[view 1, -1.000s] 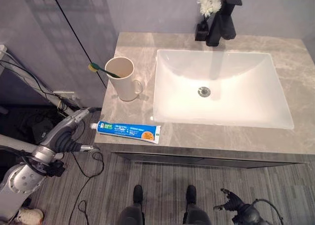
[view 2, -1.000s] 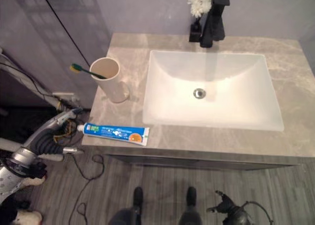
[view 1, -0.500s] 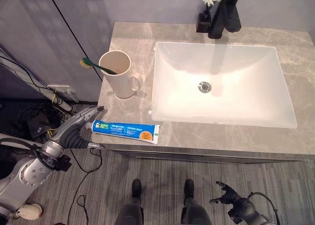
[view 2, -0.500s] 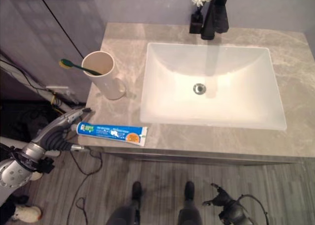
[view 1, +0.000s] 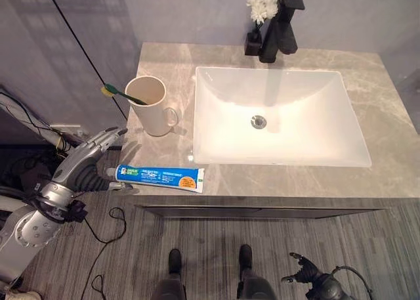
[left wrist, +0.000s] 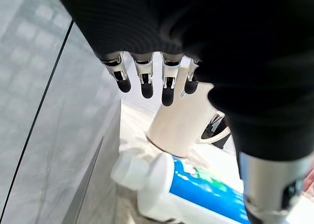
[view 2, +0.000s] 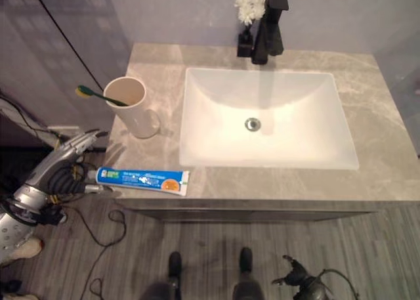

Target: Put brush and paste in cup on sink, flatten towel.

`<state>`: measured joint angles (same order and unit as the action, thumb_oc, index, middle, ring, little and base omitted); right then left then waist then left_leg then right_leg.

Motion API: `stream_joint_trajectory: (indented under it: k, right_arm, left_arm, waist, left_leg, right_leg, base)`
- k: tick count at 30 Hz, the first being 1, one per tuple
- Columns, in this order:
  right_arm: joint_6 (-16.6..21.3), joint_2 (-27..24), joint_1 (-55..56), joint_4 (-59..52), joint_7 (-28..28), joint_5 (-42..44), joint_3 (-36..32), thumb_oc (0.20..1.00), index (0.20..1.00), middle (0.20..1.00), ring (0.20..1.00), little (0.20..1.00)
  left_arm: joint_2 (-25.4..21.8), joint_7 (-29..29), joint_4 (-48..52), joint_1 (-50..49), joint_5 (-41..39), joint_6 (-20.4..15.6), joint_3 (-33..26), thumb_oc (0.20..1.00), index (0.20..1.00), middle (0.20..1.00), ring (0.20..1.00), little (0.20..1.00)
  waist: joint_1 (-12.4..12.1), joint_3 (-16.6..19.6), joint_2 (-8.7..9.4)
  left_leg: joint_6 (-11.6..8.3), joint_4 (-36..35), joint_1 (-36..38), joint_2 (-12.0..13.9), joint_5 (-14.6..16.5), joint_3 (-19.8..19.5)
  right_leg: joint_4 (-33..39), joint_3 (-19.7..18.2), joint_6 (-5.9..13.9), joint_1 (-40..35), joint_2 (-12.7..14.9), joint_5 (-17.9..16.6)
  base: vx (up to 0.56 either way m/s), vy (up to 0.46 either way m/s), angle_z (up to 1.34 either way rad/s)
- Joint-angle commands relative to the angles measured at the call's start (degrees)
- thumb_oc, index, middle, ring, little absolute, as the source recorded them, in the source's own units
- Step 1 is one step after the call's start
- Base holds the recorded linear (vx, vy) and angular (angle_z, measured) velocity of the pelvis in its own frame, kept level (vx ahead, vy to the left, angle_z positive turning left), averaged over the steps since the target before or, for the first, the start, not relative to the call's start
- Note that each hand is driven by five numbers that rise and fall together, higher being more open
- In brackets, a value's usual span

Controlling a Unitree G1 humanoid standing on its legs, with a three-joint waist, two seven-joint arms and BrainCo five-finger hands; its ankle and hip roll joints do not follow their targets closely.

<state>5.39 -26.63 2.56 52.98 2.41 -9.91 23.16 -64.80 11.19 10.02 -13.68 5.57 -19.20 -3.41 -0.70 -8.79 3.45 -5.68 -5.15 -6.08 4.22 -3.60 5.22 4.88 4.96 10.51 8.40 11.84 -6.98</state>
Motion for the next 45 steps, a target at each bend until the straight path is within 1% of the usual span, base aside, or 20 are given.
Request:
stream_joint_trajectory:
  k: [1, 11, 18, 19, 20, 21, 22, 24, 28, 29, 32, 36, 38, 40, 41, 42, 45]
  right_arm:
    - [1.29, -0.34, 0.41, -0.38, 0.99, -0.36, 2.20, 1.000, 1.000, 1.000, 1.000, 1.000]
    - [1.28, -0.95, 0.29, -1.26, 1.29, -0.03, 2.04, 1.000, 1.000, 1.000, 1.000, 1.000]
    - [1.34, -1.34, 0.83, -1.89, 1.36, 0.22, 1.82, 1.000, 1.000, 1.000, 1.000, 1.000]
    - [1.28, -1.38, 0.84, -1.87, 1.41, 0.16, 1.90, 1.000, 1.000, 1.000, 1.000, 1.000]
    - [1.34, -1.40, 0.92, -2.10, 1.34, 0.20, 1.92, 1.000, 1.000, 1.000, 1.000, 1.000]
    - [1.39, -1.50, 1.12, -2.56, 1.36, 0.29, 1.79, 1.000, 1.000, 1.000, 1.000, 1.000]
    - [1.39, -1.55, 1.26, -2.66, 1.38, 0.34, 1.82, 1.000, 1.000, 1.000, 1.000, 1.000]
    - [1.42, -1.44, 1.21, -2.07, 1.42, 0.34, 1.91, 1.000, 1.000, 1.000, 1.000, 1.000]
    - [1.51, -1.55, 1.32, -1.78, 1.57, 0.46, 1.79, 1.000, 1.000, 1.000, 1.000, 1.000]
    - [1.51, -1.60, 1.23, -1.86, 1.63, 0.44, 1.82, 1.000, 1.000, 1.000, 1.000, 1.000]
    - [1.56, -1.85, 1.18, -2.49, 1.63, 0.45, 1.82, 1.000, 1.000, 1.000, 1.000, 1.000]
    - [1.73, -2.14, 1.04, -2.68, 2.02, 0.67, 1.61, 1.000, 1.000, 1.000, 1.000, 1.000]
    - [1.77, -2.32, 0.90, -2.94, 2.23, 0.70, 1.65, 1.000, 1.000, 1.000, 1.000, 1.000]
    - [1.87, -2.44, 0.83, -3.01, 2.28, 0.76, 1.65, 1.000, 1.000, 1.000, 1.000, 1.000]
    - [1.92, -2.59, 0.77, -3.07, 2.29, 0.84, 1.64, 1.000, 1.000, 1.000, 1.000, 1.000]
    - [2.08, -2.97, 0.66, -3.85, 2.35, 0.86, 1.65, 1.000, 1.000, 1.000, 1.000, 1.000]
    - [2.19, -3.74, 0.68, -4.36, 2.56, 0.67, 1.51, 1.000, 1.000, 1.000, 1.000, 1.000]
  left_arm:
    - [0.65, 2.70, -0.03, 0.91, 0.71, -2.65, -1.26, 1.000, 1.000, 1.000, 1.000, 1.000]
    - [-0.40, 1.87, -0.76, 2.49, 1.51, -2.46, 2.72, 1.000, 1.000, 1.000, 1.000, 1.000]
    - [-0.63, 1.82, -1.54, 2.91, 1.75, -2.37, 3.97, 1.000, 1.000, 1.000, 1.000, 1.000]
    - [-0.68, 1.84, -1.65, 3.04, 1.86, -2.18, 4.27, 0.922, 0.922, 0.922, 0.922, 0.922]
    - [-0.75, 1.94, -1.91, 3.06, 1.92, -2.18, 4.40, 0.887, 0.887, 0.887, 0.887, 0.887]
    - [-0.73, 2.04, -2.10, 3.06, 1.85, -2.14, 4.42, 0.871, 0.871, 0.871, 0.871, 0.871]
    - [-0.61, 2.09, -2.28, 3.18, 1.86, -2.10, 4.54, 0.815, 0.815, 0.815, 0.815, 0.815]
    - [-0.36, 2.14, -2.67, 3.48, 1.88, -2.08, 4.98, 0.727, 0.727, 0.727, 0.727, 0.727]
    - [-0.68, 2.03, -2.69, 3.74, 2.25, -2.04, 5.34, 0.699, 0.699, 0.699, 0.699, 0.699]
    - [-0.86, 1.99, -2.71, 3.87, 2.33, -1.95, 5.49, 0.671, 0.671, 0.671, 0.671, 0.671]
    - [-1.01, 1.99, -2.91, 3.98, 2.65, -1.92, 5.71, 0.645, 0.645, 0.645, 0.645, 0.645]
    - [-1.56, 1.98, -3.24, 4.07, 3.57, -2.08, 6.58, 0.649, 0.649, 0.649, 0.649, 0.649]
    - [-1.91, 2.01, -3.28, 4.25, 3.91, -2.17, 7.05, 0.630, 0.630, 0.630, 0.630, 0.630]
    - [-2.60, 2.02, -3.19, 4.52, 4.71, -2.25, 7.35, 0.633, 0.633, 0.633, 0.633, 0.633]
    - [-3.57, 2.00, -2.86, 4.72, 5.73, -2.37, 7.52, 0.620, 0.620, 0.620, 0.620, 0.620]
    - [-5.01, 2.12, -2.54, 5.01, 7.21, -2.63, 7.87, 0.564, 0.564, 0.564, 0.564, 0.564]
    - [-6.83, 1.88, -2.33, 5.42, 9.20, -3.17, 9.18, 0.523, 0.523, 0.523, 0.523, 0.523]
  waist:
    - [0.29, 2.07, 1.28]
    - [0.84, 1.17, 1.23]
    - [1.20, 0.98, 1.22]
    - [1.28, 0.79, 1.34]
    - [1.31, 0.68, 1.37]
    - [1.39, 0.60, 1.40]
    - [1.48, 0.55, 1.42]
    - [1.51, 0.45, 1.38]
    - [1.63, 0.30, 1.44]
    - [1.64, 0.30, 1.45]
    - [1.67, 0.27, 1.52]
    - [1.72, 0.10, 1.72]
    - [1.79, 0.04, 1.78]
    - [1.85, 0.01, 1.78]
    - [1.88, -0.03, 1.78]
    - [2.02, -0.35, 1.80]
    - [2.13, -0.91, 1.80]
  left_leg:
    - [-0.03, 1.95, -3.66, 0.63, 1.07, -0.70]
    - [0.00, 2.18, -4.74, 0.63, 0.76, -0.96]
    - [-0.03, 2.54, -5.16, 0.91, 0.78, -0.75]
    - [-0.02, 2.80, -5.29, 0.95, 0.80, -0.77]
    - [-0.02, 2.87, -5.29, 0.99, 0.81, -0.79]
    - [-0.04, 2.87, -5.27, 1.05, 0.82, -0.78]
    - [-0.05, 2.91, -5.26, 1.09, 0.84, -0.79]
    - [-0.07, 2.90, -5.23, 1.19, 0.83, -0.77]
    - [-0.15, 2.93, -5.40, 1.40, 0.77, -0.73]
    - [-0.15, 2.96, -5.52, 1.42, 0.75, -0.71]
    - [-0.24, 2.99, -5.75, 1.56, 0.69, -0.59]
    - [-0.30, 3.01, -6.14, 1.71, 0.49, -0.40]
    - [-0.34, 3.02, -6.44, 1.78, 0.37, -0.44]
    - [-0.38, 3.04, -6.67, 1.86, 0.30, -0.40]
    - [-0.40, 3.05, -6.81, 1.88, 0.28, -0.43]
    - [-0.39, 3.15, -7.21, 1.86, 0.18, -0.42]
    - [-0.41, 3.26, -7.69, 1.85, 0.08, -0.38]
  right_leg:
    - [-0.82, -1.99, 2.98, 2.65, 3.85, -2.08]
    - [-0.75, -1.96, 2.98, 3.57, 3.88, -2.57]
    - [-0.88, -2.53, 2.93, 4.15, 3.74, -2.56]
    - [-1.03, -2.56, 2.86, 4.18, 3.64, -2.46]
    - [-1.09, -2.55, 2.80, 4.18, 3.60, -2.43]
    - [-1.13, -2.57, 2.77, 4.20, 3.55, -2.39]
    - [-1.17, -2.62, 2.73, 4.22, 3.47, -2.37]
    - [-1.11, -2.71, 2.68, 4.25, 3.37, -2.35]
    - [-0.90, -2.98, 2.64, 4.51, 3.24, -2.46]
    - [-0.79, -3.08, 2.60, 4.67, 3.18, -2.54]
    - [-0.61, -3.18, 2.61, 4.98, 3.12, -2.74]
    - [-0.48, -3.41, 2.66, 5.60, 2.96, -2.97]
    - [-0.41, -3.52, 2.67, 5.84, 2.92, -3.05]
    - [-0.43, -3.54, 2.69, 6.05, 2.93, -3.08]
    - [-0.42, -3.52, 2.73, 6.19, 2.92, -3.13]
    - [-0.44, -3.65, 2.72, 6.50, 2.85, -3.18]
    - [-0.42, -3.82, 2.77, 7.03, 2.84, -3.42]
  base:
    - [0.00, 0.000, 0.00]
    - [0.00, 0.000, 0.00]
    - [0.00, -0.002, -0.02]
    - [0.00, 0.000, 0.00]
    - [0.00, 0.000, 0.00]
    - [0.00, 0.000, 0.00]
    - [0.00, 0.000, 0.00]
    - [0.00, 0.000, 0.00]
    - [0.00, 0.000, 0.00]
    - [0.00, 0.000, 0.00]
    - [0.00, -0.002, -0.01]
    - [0.00, -0.007, -0.04]
    - [0.00, 0.000, 0.00]
    - [0.00, 0.000, 0.00]
    - [0.00, 0.000, 0.00]
    - [0.00, 0.000, 0.00]
    - [0.00, 0.000, 0.00]
